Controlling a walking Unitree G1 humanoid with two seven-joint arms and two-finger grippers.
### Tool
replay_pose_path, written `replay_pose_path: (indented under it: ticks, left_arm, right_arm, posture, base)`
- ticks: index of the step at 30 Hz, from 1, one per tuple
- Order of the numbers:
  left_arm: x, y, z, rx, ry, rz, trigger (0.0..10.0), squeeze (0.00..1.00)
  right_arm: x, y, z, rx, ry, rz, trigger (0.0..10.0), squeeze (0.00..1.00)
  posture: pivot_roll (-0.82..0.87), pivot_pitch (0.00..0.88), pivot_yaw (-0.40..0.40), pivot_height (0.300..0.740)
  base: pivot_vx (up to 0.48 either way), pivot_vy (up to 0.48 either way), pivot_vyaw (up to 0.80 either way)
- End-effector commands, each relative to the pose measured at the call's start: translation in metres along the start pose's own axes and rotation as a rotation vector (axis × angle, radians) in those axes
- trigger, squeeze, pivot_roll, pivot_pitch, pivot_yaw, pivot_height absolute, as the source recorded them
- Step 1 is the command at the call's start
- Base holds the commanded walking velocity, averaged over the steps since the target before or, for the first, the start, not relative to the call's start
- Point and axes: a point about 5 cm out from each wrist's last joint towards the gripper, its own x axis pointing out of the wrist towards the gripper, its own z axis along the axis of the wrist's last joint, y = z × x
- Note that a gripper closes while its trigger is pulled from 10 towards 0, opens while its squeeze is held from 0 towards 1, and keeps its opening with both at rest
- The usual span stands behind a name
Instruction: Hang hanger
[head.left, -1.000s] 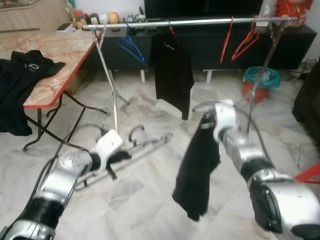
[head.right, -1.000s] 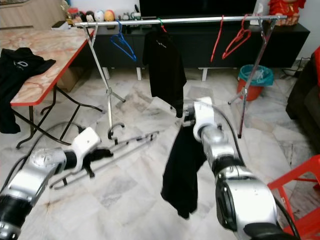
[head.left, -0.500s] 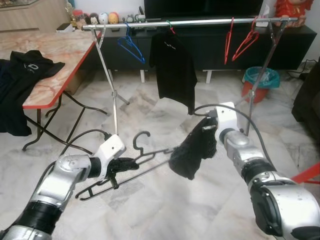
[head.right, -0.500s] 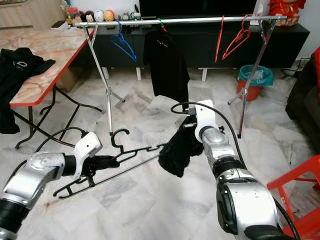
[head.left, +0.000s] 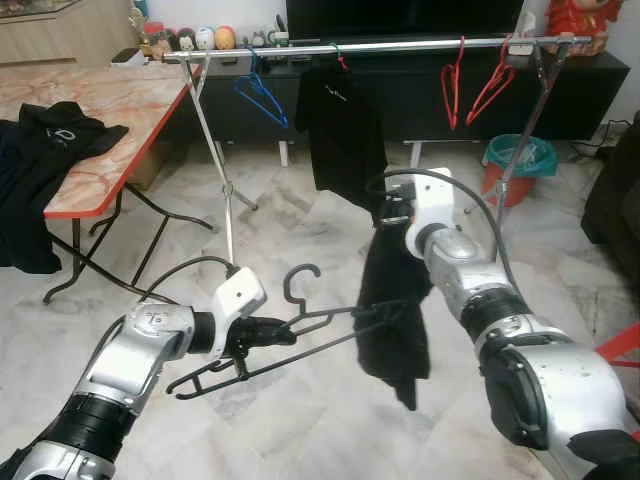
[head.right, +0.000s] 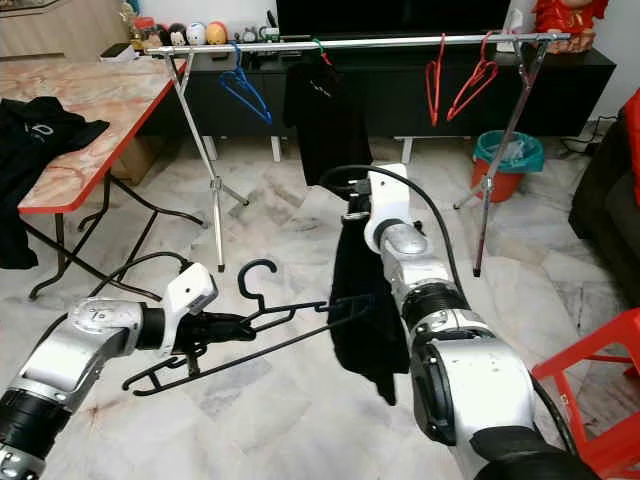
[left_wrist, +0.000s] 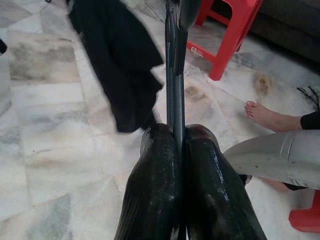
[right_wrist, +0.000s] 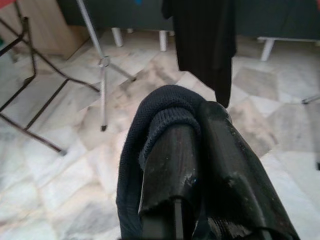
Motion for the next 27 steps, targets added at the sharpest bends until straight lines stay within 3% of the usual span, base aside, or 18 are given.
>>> replay_pose_path:
  ticks: [1, 5, 9, 16, 27]
  left_arm:
    - [-0.002, 0.001, 0.01, 0.016, -0.024, -0.005, 10.0, 0.0]
    - [0.0, 0.0, 0.009, 0.018, -0.025, -0.009, 10.0, 0.0]
    - [0.005, 0.008, 0.009, 0.035, -0.014, 0.065, 10.0, 0.0]
    - [0.011, 0.029, 0.004, 0.069, 0.045, 0.307, 10.0, 0.0]
    - [0.01, 0.032, 0.0, 0.087, 0.074, 0.366, 10.0, 0.0]
  right_arm:
    - [0.001, 0.006, 0.02, 0.002, -0.061, 0.024, 10.0, 0.0]
    - [0.001, 0.007, 0.02, 0.017, -0.056, 0.032, 10.0, 0.0]
    - [0.001, 0.01, 0.022, 0.019, -0.06, 0.047, 10.0, 0.0]
    - [0.001, 0.011, 0.02, 0.028, -0.056, 0.058, 10.0, 0.0]
    - [0.001, 0.01, 0.02, 0.038, -0.053, 0.063, 10.0, 0.0]
  posture:
    - [-0.04, 0.0, 0.025, 0.719]
    - [-0.04, 0.0, 0.027, 0.719]
    - [-0.04, 0.0, 0.029, 0.719]
    - [-0.05, 0.0, 0.028, 0.719]
    - [-0.04, 0.0, 0.026, 0.719]
  base:
    - [0.0, 0.0, 0.0]
    - [0.0, 0.0, 0.0]
    - [0.0, 0.0, 0.0]
    - [0.0, 0.0, 0.0]
    - [0.0, 0.0, 0.0]
